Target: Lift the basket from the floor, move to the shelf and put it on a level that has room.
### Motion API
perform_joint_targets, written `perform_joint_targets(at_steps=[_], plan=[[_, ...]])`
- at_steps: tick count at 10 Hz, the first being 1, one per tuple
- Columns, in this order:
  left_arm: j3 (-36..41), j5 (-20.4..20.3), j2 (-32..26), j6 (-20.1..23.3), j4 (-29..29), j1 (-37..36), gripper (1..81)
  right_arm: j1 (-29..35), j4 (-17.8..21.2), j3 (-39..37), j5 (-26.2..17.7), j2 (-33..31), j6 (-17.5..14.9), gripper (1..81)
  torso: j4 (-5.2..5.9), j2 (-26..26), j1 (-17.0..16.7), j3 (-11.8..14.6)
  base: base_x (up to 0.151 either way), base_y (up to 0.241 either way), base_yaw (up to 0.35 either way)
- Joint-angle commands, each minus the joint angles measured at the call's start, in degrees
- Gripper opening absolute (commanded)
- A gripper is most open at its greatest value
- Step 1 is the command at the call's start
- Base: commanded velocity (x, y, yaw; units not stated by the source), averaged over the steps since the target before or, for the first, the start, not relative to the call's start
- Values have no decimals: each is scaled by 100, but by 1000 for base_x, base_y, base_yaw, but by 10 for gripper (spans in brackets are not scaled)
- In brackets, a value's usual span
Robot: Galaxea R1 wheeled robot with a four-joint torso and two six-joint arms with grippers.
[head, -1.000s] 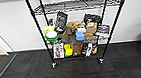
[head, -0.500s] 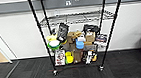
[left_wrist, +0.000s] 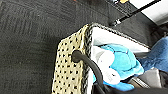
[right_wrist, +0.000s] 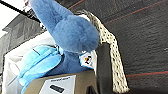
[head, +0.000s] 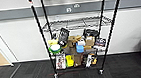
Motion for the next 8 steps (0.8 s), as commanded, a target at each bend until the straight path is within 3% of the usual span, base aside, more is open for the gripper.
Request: perform_joint_targets(at_steps=[1,3,4,5,8], plan=[[173,-118,-136,-238,-100,-679,10,1007,-164,261,-230,-167,85,10,0,562,-362,0,0,0,0],[103,-118,-197,-370,-100,-750,10,1262,-198,420,-460,-71,58,10,0,962,-622,0,0,0,0],[103,-118,-232,-371,-100,-767,10,1306,-216,376,-522,-1,59,10,0,2248,-1449,0,0,0,0],[103,-109,-311,-379,-109,-846,10,1324,-225,350,-522,26,58,10,0,1356,-874,0,0,0,0],[383,-21,-698,-511,-205,-1154,10,1359,-208,491,-530,35,85,10,0,2002,-1289,0,0,0,0]])
